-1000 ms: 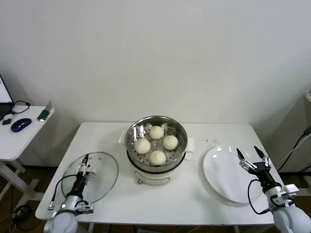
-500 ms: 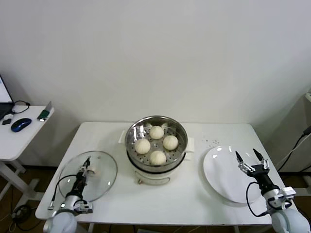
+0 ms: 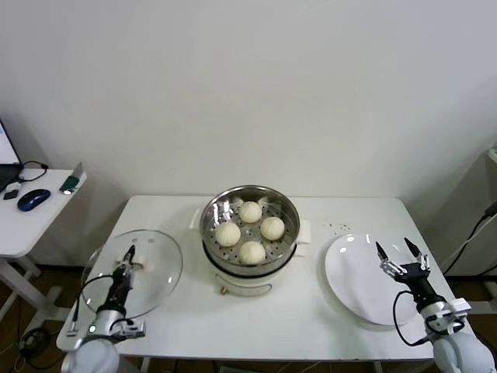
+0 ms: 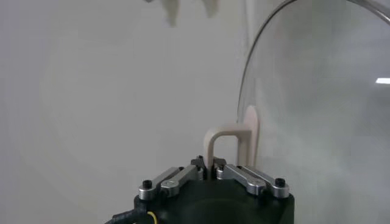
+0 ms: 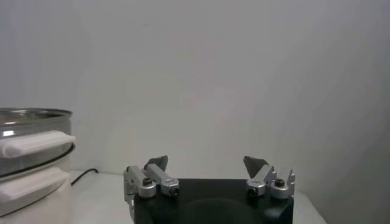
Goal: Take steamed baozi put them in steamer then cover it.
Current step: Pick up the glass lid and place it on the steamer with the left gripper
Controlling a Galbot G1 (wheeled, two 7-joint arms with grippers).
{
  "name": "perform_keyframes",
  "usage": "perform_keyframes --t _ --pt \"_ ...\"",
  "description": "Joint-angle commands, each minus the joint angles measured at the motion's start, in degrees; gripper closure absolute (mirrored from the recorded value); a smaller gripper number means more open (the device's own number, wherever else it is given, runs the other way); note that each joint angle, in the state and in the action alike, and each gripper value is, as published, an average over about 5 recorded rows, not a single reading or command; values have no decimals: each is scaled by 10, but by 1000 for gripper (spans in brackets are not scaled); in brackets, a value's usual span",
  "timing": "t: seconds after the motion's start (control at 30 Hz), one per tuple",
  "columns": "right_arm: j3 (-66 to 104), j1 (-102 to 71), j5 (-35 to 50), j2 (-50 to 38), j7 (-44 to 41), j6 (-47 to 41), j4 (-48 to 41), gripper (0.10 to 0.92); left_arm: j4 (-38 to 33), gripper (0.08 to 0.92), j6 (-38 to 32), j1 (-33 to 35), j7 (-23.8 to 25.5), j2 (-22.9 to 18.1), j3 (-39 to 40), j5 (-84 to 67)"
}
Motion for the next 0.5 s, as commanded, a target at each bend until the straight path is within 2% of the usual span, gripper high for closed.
perform_keyframes --t 0.03,0.2,0.37,0.5 --pt "-2 8 -10 -2 2 1 -7 203 -207 850 204 67 12 66 16 -43" --pt "-10 20 -19 -6 2 1 -15 203 -267 850 280 50 54 123 43 -62" --pt "-24 35 -33 -10 2 0 -21 203 -299 850 331 -11 105 159 95 -78" --pt "-37 53 -46 -11 0 -2 -32 203 -313 850 361 -77 145 171 159 -70"
